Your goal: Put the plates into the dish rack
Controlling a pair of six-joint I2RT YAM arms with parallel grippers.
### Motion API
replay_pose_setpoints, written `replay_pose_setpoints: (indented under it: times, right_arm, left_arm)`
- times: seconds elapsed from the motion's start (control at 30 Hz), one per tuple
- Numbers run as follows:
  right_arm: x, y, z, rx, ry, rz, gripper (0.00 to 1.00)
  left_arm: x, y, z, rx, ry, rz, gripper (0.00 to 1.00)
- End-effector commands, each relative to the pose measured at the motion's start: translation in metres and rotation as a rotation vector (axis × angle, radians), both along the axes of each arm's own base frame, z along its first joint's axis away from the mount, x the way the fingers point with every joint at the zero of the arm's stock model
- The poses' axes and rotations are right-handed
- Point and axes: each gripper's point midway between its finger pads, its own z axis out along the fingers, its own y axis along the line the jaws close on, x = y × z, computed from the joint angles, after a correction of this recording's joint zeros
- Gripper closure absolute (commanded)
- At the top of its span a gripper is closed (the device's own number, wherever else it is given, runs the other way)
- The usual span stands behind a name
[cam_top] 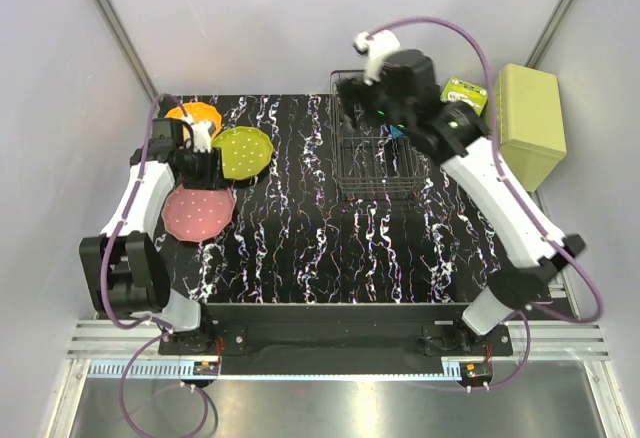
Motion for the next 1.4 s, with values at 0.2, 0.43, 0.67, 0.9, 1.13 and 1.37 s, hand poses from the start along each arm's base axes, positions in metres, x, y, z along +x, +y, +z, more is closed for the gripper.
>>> replay_pose_setpoints:
  times: [0.2, 0.43, 0.67, 0.9, 1.13, 1.37]
  right_arm:
    - [-0.095, -0.038, -0.188, -0.004, 0.672, 0.007, 0.0]
    - [-0.11, -0.027, -0.208, 0.213, 0.8, 0.051, 0.0]
    - [-0.107, -0.049, -0.228, 0.132, 0.75, -0.013, 0.0]
    - [-0.12, -0.062, -0.232, 0.197, 0.801, -0.096, 0.04]
    - [-0.129, -0.102, -0.257, 0.234, 0.961, -0.284, 0.0]
    - [-0.132, -0.124, -0.255, 0.239, 0.899, -0.357, 0.0]
  left_arm:
    - [-0.014, 0.034, -0.097, 0.247, 0.231, -0.167, 1.0]
    - [-0.019, 0.018, -0.128, 0.266, 0.305, -0.304, 1.0]
    - [-0.085, -0.06, -0.148, 0.279, 0.396, -0.685, 1.0]
    - [-0.124, -0.125, -0.128, 0.213, 0.404, -0.888, 1.0]
    - [-0.152, -0.221, -0.09, 0.084, 0.359, -1.058, 1.0]
    - [-0.143, -0.275, -0.047, -0.046, 0.288, -0.957, 0.89]
